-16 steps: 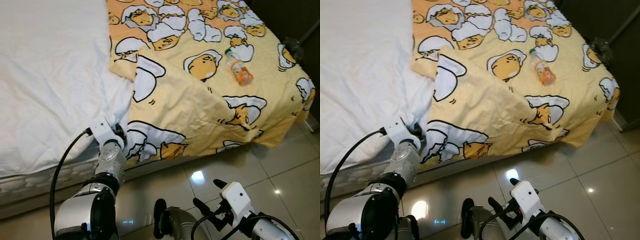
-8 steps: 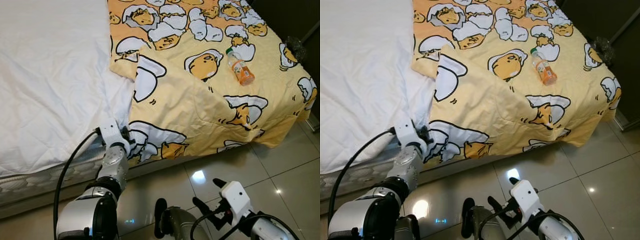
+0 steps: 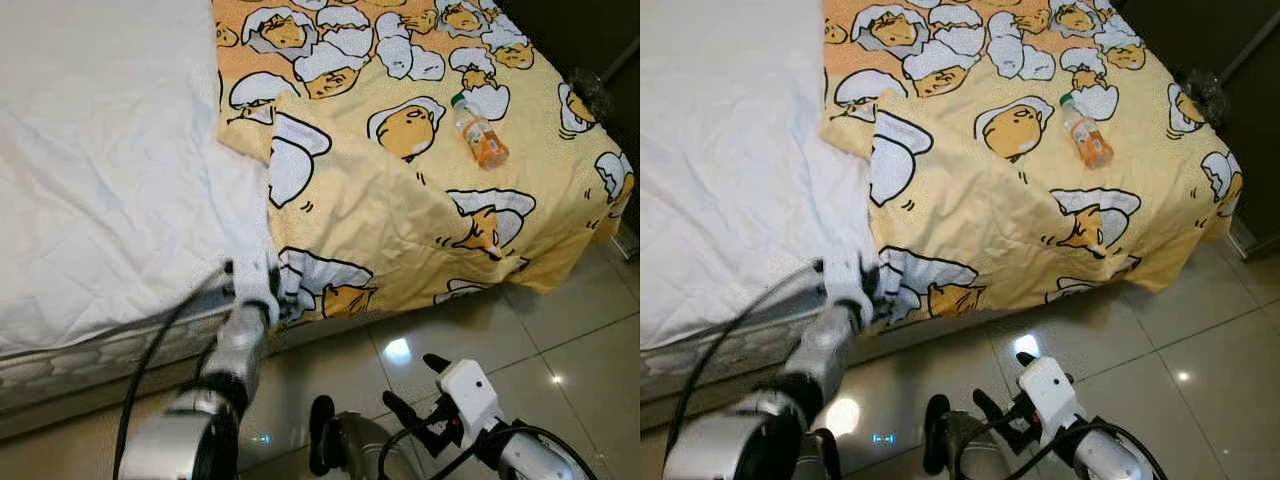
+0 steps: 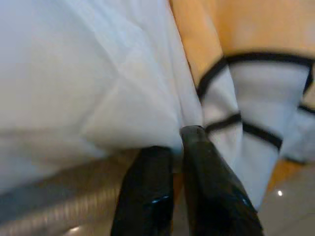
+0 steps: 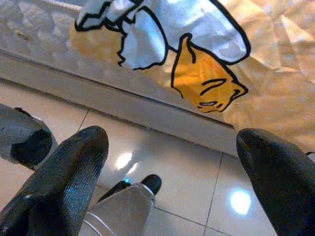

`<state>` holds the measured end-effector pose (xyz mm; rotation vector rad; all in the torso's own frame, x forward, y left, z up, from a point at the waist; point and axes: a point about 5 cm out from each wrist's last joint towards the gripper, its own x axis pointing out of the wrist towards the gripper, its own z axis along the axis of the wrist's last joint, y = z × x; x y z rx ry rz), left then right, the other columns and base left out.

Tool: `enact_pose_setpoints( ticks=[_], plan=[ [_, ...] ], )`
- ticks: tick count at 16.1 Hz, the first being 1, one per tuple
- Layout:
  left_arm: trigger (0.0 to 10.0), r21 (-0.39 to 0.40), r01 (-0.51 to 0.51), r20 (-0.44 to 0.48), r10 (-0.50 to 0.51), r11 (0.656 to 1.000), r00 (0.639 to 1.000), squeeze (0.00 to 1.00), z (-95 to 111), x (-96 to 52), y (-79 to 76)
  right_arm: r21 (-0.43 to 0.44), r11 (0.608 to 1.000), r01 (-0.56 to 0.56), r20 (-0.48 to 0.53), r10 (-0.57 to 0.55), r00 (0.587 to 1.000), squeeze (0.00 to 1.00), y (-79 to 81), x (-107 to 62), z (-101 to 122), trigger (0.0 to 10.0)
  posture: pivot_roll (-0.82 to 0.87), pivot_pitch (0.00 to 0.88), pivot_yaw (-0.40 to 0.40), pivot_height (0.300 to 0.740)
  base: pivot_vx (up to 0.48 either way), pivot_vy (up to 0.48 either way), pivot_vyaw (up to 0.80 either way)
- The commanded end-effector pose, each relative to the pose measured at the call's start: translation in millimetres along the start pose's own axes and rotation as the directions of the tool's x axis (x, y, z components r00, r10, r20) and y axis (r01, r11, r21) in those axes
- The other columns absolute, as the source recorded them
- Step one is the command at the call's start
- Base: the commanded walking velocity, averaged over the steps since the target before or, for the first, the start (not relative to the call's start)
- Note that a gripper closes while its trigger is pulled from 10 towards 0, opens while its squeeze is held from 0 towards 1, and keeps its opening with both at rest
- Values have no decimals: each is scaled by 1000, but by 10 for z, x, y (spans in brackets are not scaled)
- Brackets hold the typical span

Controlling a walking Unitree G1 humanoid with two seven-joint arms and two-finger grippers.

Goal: Clean up the room

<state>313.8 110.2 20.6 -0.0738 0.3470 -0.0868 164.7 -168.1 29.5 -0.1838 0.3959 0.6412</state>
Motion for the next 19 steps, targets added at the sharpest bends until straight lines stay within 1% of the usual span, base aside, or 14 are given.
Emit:
enact_pose_setpoints(
  ticks=[1,2,4,5,7,8,10,11,12,14,15,17,18,19],
  plan=[
    [0,27,82,-81,-79,996,994,0,-249,-98,-175,10,1000,8,-38,-7,999,0,0,-44,-76,10000,-252,252,-127,736,0,0,0],
    [0,28,109,-120,-105,994,987,0,-406,-181,-238,10,1000,1,-42,-1,999,0,11,-39,-86,10000,-248,253,-127,736,0,0,0],
    [0,17,118,-194,-112,993,974,0,-650,-318,-316,8,1000,-6,-45,7,999,0,16,-22,-92,10000,-241,251,-131,736,0,0,0],
    [0,9,125,-212,-120,992,970,0,-704,-352,-350,6,1000,-9,-45,9,999,0,13,-17,-90,10000,-239,250,-132,736,0,0,0],
    [0,-28,144,-244,-147,989,959,0,-793,-416,-493,-1,1000,-15,-48,15,999,0,3,-13,-90,10000,-241,248,-134,736,0,0,0],
    [0,-30,154,-214,-157,988,964,0,-756,-409,-545,-4,1000,-11,-43,11,999,0,-7,-10,-77,10000,-241,248,-134,736,0,0,0],
    [0,19,148,-73,-146,989,987,0,-567,-359,-562,-5,1000,0,-34,0,999,0,-24,-13,-52,10000,-252,243,-132,736,0,0,0],
    [10000,29,115,49,-116,993,992,0,-397,-330,-495,-4,1000,3,-35,-3,999,0,-28,-25,-59,10000,-247,245,-131,736,0,0,0],
    [10000,60,61,163,-70,996,984,0,-220,-315,-376,-1,1000,6,-37,-6,999,0,-28,-36,-71,10000,-247,245,-131,736,0,0,0],
    [10000,98,-37,318,4,995,948,0,72,-317,-160,3,1000,1,-39,-1,999,0,-13,-39,-83,10000,-233,250,-134,736,0,0,0],
    [10000,108,-68,431,15,992,902,0,318,-351,-77,4,1000,-3,-37,4,999,0,-8,-28,-77,10000,-227,252,-138,736,0,0,0],
    [10000,143,-94,507,8,985,862,0,537,-382,-28,3,1000,-6,-35,6,999,0,-16,-18,-70,10000,-223,252,-140,736,0,0,0],
    [10000,174,-135,447,43,975,893,0,488,-281,72,2,1000,-9,-37,9,999,0,-22,-13,-73,10000,-222,253,-142,736,0,0,0],
    [10000,194,-153,388,67,969,919,0,420,-216,131,1,1000,-10,-37,10,999,0,-22,-12,-73,10000,-229,255,-144,736,0,0,0]
  ],
)
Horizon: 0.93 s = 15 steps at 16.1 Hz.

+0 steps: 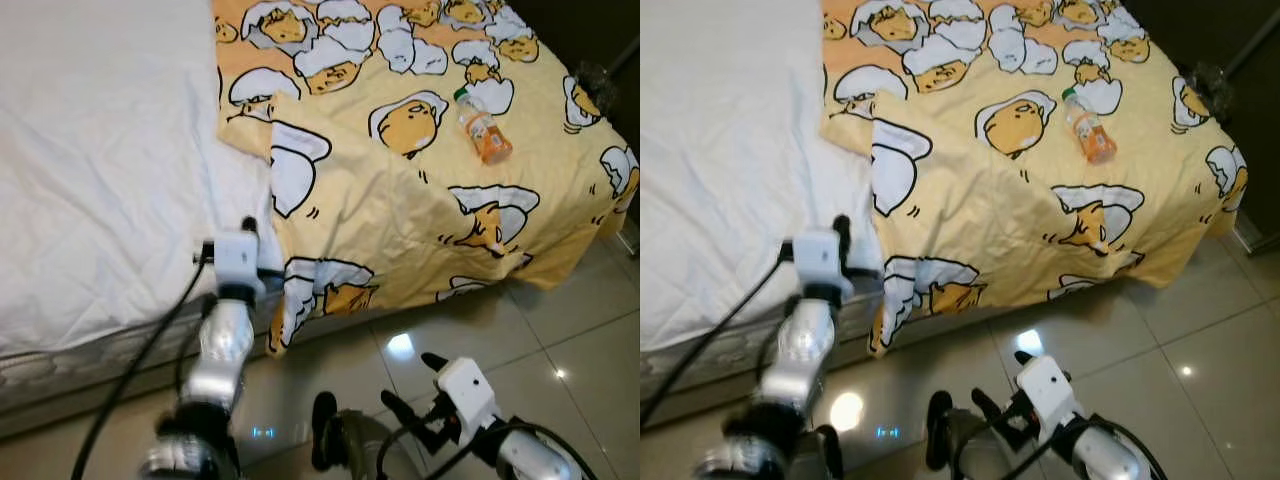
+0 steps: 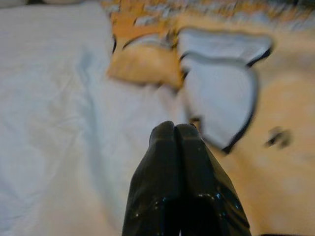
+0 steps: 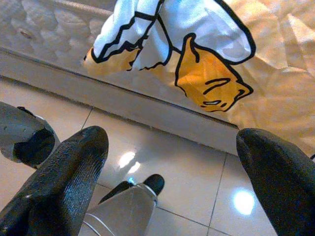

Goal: Clean up the room

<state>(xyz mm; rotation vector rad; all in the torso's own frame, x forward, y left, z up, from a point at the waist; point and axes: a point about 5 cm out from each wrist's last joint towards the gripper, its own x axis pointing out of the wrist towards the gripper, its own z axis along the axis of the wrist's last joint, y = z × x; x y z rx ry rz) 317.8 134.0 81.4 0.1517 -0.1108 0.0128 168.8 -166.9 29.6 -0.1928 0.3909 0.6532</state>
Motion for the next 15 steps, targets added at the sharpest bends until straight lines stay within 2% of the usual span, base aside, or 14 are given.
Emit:
enact_pose_setpoints(
  ticks=[1,2,3,4,6,8,10,11,12,13,14,15],
  plan=[
    [10000,32,5,-138,-1,999,990,0,-244,-78,-53,13,1000,-1,-39,1,999,0,-9,-51,-86,10000,-228,258,-148,736,0,0,0],
    [10000,66,-4,-220,18,998,975,0,-350,-51,-31,10,1000,-4,-42,5,999,0,-13,-62,-84,10000,-236,262,-160,736,0,0,0],
    [10000,95,28,-307,2,995,952,0,-438,-40,-67,6,1000,-10,-49,11,999,0,-11,-83,-88,10000,-249,267,-169,736,0,0,0],
    [10000,96,43,-394,-2,994,919,0,-514,-49,-128,-6,1000,-20,-62,20,998,0,-13,-131,-95,10000,-263,273,-180,736,0,0,0],
    [10000,67,88,-476,-45,994,878,0,-604,-119,-252,-15,1000,-9,-77,8,997,0,-48,-209,-110,10000,-303,271,-183,736,0,0,0],
    [10000,63,130,-480,-84,990,873,0,-626,-167,-349,-14,1000,4,-82,-5,997,0,-64,-233,-124,10000,-306,269,-178,736,0,0,0],
    [10000,78,213,-497,-148,974,855,0,-732,-353,-500,-6,1000,5,-85,-6,996,0,-36,-226,-145,10000,-297,268,-165,736,0,0,0],
    [10000,84,228,-501,-156,970,851,0,-754,-388,-517,-5,1000,5,-85,-6,996,0,-28,-223,-150,10000,-291,268,-161,736,0,0,0],
    [10000,133,307,-514,-199,942,834,0,-894,-621,-536,2,1000,5,-82,-5,997,0,-5,-182,-158,10000,-281,265,-153,736,0,0,0],
    [10000,156,330,-518,-208,931,830,0,-945,-706,-518,4,1000,7,-79,-6,997,0,-3,-167,-159,10000,-274,259,-148,736,0,0,0],
    [10000,165,310,-506,-190,936,841,0,-1014,-830,-405,9,1000,14,-66,-14,998,0,-8,-127,-154,10000,-263,247,-140,736,0,0,0],
    [10000,157,283,-478,-178,946,860,0,-1000,-831,-352,13,1000,22,-57,-22,998,0,-17,-96,-147,10000,-248,229,-128,736,0,0,0]
  ],
)
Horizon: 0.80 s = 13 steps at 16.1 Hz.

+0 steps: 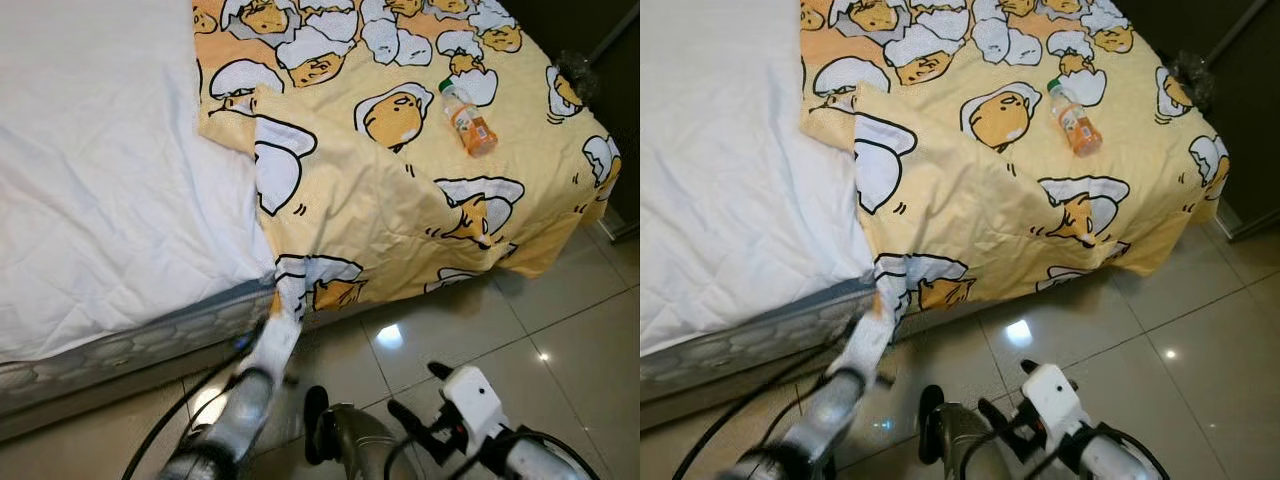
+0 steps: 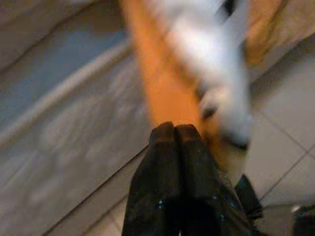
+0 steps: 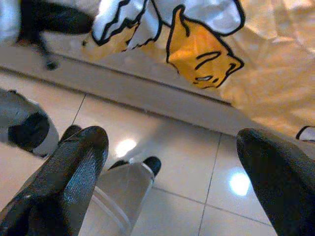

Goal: Clean up the room

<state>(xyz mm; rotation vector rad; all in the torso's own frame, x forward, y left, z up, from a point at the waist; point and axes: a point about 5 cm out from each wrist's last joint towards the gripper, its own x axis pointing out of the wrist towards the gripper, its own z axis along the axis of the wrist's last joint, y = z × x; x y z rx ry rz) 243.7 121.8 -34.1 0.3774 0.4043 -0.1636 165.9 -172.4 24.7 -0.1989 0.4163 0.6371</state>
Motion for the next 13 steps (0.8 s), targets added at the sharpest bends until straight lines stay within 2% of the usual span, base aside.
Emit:
enact_pose_setpoints(
  ticks=[1,2,3,4,5,7,8,9,10,13],
  plan=[
    [10000,-81,-29,134,40,996,990,0,212,29,69,18,999,27,-7,-27,1000,0,-29,5,-37,10000,-231,209,-118,736,0,0,0],
    [10000,-142,-49,209,79,989,975,0,355,34,151,20,999,34,10,-34,999,0,-47,55,-3,10000,-200,183,-103,736,0,0,0],
    [10000,-206,-75,317,139,976,938,0,604,14,291,22,999,40,39,-41,998,0,-66,148,60,10000,-181,164,-93,736,0,0,0],
    [10000,-246,-74,390,169,966,905,1000,828,-6,398,25,999,40,66,-41,997,0,-73,264,114,10000,-145,124,-74,736,0,0,0],
    [10000,-286,-63,422,185,956,887,1000,970,-2,484,32,999,44,92,-47,995,0,-88,378,171,10000,-127,98,-64,736,0,0,0],
    [10000,-325,-67,410,205,943,889,1000,994,34,548,46,997,56,109,-61,992,0,-110,463,214,10000,-115,81,-55,736,0,0,0],
    [10000,-387,-15,356,164,922,920,1000,910,97,540,87,992,94,136,-105,985,0,-183,578,293,10000,-115,51,-45,736,0,0,0],
    [10000,-395,17,337,128,919,933,1000,866,104,502,94,990,108,145,-121,982,0,-210,595,317,10000,-118,49,-44,736,0,0,0],
    [10000,-414,92,287,34,905,957,1000,762,98,395,99,987,130,160,-144,976,0,-253,597,342,10000,-127,52,-44,736,0,0,0],
    [10000,-340,188,143,-147,921,979,1000,381,65,181,83,986,142,145,-153,978,0,-237,441,233,10000,-157,85,-48,736,0,0,0]
  ],
)
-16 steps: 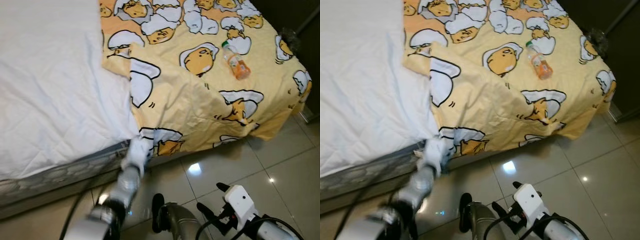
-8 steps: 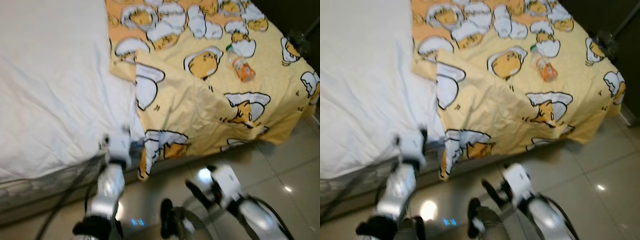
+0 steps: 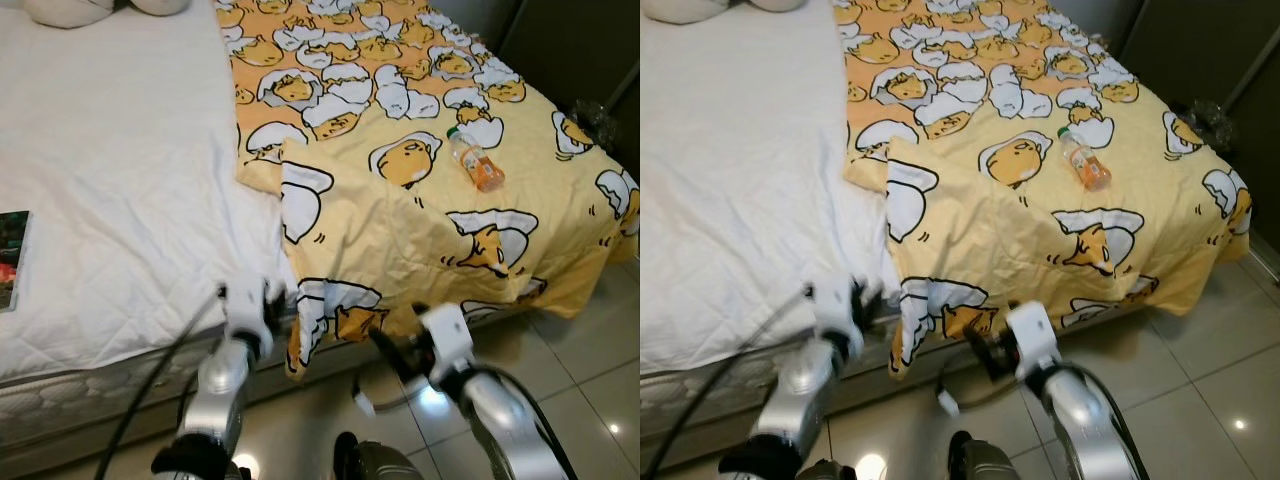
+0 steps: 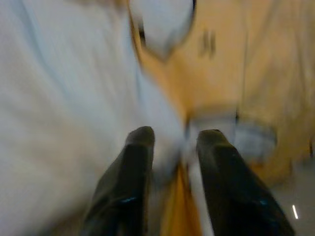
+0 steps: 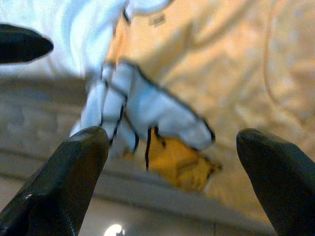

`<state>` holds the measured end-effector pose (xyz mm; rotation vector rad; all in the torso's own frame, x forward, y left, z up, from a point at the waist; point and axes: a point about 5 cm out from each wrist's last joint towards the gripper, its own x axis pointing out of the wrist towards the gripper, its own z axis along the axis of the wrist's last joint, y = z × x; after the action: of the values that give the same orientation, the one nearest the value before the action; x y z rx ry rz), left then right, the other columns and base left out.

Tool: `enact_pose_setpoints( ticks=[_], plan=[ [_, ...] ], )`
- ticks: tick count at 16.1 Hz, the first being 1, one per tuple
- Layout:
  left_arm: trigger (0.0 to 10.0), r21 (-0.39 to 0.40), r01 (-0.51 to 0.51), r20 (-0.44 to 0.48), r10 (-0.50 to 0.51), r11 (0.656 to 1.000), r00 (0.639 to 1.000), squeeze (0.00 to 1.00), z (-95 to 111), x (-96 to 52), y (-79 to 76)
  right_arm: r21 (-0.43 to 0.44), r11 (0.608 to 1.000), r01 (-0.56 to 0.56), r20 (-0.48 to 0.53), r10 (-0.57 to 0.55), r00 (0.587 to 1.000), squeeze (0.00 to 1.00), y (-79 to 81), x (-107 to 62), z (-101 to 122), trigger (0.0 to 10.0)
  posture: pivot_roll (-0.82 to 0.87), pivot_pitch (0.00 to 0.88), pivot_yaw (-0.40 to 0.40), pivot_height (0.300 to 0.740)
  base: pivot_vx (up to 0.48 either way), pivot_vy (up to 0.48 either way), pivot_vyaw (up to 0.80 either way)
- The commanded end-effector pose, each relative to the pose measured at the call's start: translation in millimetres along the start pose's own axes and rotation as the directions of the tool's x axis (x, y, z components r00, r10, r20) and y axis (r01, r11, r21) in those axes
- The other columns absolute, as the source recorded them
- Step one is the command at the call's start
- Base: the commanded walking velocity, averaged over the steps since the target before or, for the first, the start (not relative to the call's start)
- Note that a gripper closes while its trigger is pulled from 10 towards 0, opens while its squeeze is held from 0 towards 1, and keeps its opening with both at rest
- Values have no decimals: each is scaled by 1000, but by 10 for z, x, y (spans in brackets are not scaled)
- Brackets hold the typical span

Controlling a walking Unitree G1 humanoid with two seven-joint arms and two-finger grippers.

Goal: Clean up the room

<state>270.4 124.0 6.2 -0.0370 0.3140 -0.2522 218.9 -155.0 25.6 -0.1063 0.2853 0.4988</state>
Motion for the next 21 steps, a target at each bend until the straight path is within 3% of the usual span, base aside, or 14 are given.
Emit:
enact_pose_setpoints(
  ticks=[1,3,9,14,17,19,21],
  plan=[
    [10000,10,24,-49,-23,1000,999,1000,-103,-28,-8,-5,1000,15,-8,-15,1000,0,-48,-94,-38,10000,-167,99,-47,736,0,0,0],
    [10000,56,56,-91,-51,997,995,1000,-168,-33,-40,3,1000,27,-47,-27,999,0,-36,-275,-150,10000,-187,144,-49,736,0,0,0],
    [10000,38,78,-147,-72,996,987,1000,-222,53,-143,-9,1000,25,-113,-25,993,0,7,-644,-245,10000,-251,217,-67,736,0,0,0],
    [10000,-76,92,-128,-101,993,987,1000,-180,125,-281,-12,1000,18,-125,-19,992,0,18,-711,-218,10000,-264,236,-81,736,0,0,0],
    [10000,-64,65,-154,-74,996,985,1000,-182,158,-278,-15,1000,3,-130,-5,991,0,31,-713,-210,10000,-264,245,-87,736,0,0,0],
    [10000,-118,22,-164,-41,993,986,1000,-160,188,-248,-18,1000,-6,-134,3,991,0,46,-726,-209,10000,-273,249,-88,736,0,0,0],
    [10000,-106,29,-171,-47,994,984,1000,-161,195,-258,-18,1000,-6,-138,4,990,0,48,-740,-208,10000,-281,252,-90,736,0,0,0]
  ],
)
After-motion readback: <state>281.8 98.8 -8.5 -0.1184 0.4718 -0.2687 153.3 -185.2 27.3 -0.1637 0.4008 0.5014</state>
